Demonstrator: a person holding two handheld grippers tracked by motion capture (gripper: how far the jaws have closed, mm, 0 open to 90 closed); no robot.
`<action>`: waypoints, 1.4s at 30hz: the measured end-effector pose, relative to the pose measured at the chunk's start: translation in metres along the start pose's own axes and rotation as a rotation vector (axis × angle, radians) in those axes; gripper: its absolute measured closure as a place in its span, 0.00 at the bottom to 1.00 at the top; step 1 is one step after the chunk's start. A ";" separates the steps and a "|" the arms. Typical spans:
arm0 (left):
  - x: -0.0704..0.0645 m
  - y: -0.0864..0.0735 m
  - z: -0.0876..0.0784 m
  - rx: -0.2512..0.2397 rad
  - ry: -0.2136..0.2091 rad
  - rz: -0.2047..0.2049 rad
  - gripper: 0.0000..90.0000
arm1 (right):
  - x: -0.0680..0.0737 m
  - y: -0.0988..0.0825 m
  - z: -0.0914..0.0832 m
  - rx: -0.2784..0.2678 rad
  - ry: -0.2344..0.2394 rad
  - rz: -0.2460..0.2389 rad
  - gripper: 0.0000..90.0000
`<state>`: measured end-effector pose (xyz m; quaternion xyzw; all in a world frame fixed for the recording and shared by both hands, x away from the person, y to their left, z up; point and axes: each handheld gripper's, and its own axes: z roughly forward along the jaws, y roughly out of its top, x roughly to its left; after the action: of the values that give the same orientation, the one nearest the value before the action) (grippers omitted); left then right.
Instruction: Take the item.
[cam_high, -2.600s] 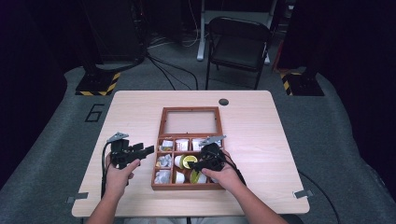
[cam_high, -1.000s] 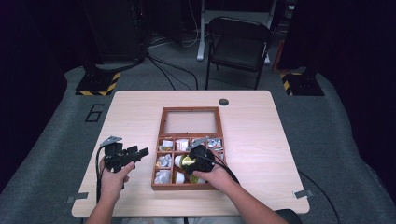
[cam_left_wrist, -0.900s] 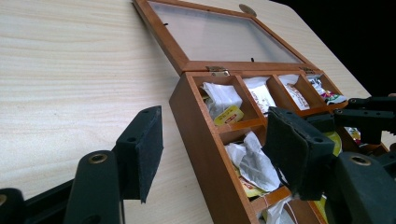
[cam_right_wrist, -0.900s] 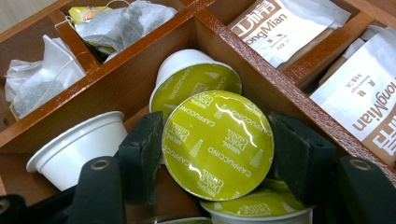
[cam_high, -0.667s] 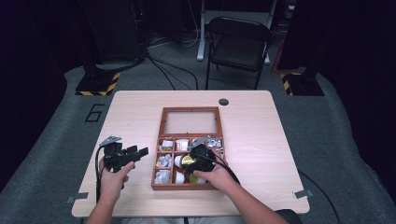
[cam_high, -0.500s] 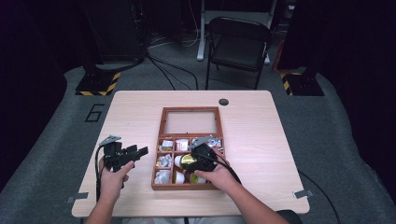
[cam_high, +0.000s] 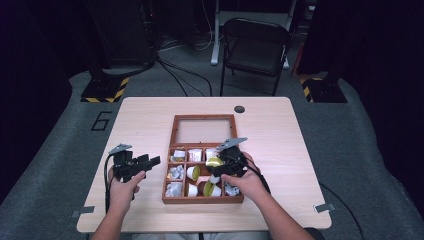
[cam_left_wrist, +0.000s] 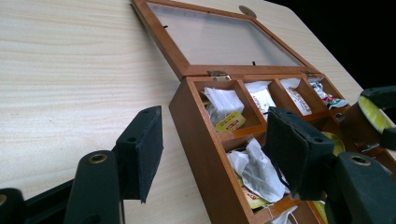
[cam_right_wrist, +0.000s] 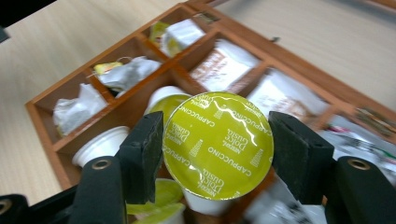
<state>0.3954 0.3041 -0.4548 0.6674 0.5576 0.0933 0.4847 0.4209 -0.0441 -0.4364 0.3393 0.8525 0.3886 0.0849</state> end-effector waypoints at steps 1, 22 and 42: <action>0.000 0.001 0.001 0.002 -0.003 0.002 0.41 | -0.004 -0.001 -0.003 -0.006 -0.010 0.006 0.41; -0.010 0.007 0.019 0.016 -0.036 0.022 0.41 | -0.088 -0.043 -0.059 -0.044 -0.284 0.203 0.41; -0.010 0.012 0.024 0.010 -0.046 0.015 0.41 | -0.127 -0.081 -0.060 -0.013 -0.419 0.323 0.41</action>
<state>0.4157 0.2835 -0.4538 0.6757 0.5420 0.0789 0.4934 0.4507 -0.2004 -0.4684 0.5434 0.7486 0.3241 0.1985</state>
